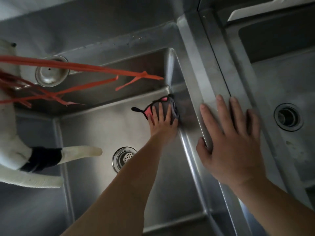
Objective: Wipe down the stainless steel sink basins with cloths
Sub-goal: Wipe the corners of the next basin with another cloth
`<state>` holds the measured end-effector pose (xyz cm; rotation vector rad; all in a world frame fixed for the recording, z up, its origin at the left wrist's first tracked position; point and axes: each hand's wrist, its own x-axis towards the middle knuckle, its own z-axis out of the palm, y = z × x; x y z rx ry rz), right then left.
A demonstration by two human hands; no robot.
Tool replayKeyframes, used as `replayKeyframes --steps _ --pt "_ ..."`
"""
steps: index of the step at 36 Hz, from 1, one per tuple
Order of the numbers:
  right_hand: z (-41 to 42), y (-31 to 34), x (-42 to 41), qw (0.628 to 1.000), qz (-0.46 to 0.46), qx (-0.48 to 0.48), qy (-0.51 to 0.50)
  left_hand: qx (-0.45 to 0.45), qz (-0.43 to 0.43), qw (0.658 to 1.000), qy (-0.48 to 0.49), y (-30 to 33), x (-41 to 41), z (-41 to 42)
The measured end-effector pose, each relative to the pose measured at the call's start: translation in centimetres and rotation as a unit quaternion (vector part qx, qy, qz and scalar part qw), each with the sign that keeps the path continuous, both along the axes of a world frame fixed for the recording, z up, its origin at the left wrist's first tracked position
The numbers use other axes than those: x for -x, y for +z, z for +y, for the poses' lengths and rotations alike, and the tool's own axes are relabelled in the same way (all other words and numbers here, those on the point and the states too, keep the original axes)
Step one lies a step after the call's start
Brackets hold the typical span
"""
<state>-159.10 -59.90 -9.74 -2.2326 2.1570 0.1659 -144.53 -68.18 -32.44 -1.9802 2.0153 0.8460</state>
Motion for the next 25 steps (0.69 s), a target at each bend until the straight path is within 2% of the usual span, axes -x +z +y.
replayKeyframes --steps 7,13,17,19,21,23,25 --pt "-0.4 0.2 -0.3 1.0 -0.01 -0.008 -0.004 0.0 0.006 0.994 -0.107 -0.3 -1.0 10.0" --pt "-0.3 0.1 -0.1 0.999 -0.019 -0.023 0.011 -0.018 0.006 0.987 -0.161 0.4 -2.1 16.6" --pt "4.6 1.5 -2.8 0.997 -0.075 0.0 0.015 0.0 -0.018 0.981 -0.194 -0.2 -4.4 18.8" --pt "9.8 2.0 -4.9 0.993 -0.11 -0.019 0.03 0.017 0.006 0.971 -0.238 1.3 -5.0 20.7" --pt "15.9 2.1 -7.0 0.991 -0.133 -0.032 -0.008 -0.019 0.049 0.955 -0.292 2.4 -5.4 23.2" --pt "21.1 1.9 -9.1 0.984 -0.143 -0.046 -0.101 -0.072 0.098 0.924 -0.364 2.5 -5.2 25.1" --pt "24.7 1.5 -11.4 0.966 -0.144 -0.086 -0.196 -0.103 0.066 0.895 -0.428 1.8 -4.9 26.5"
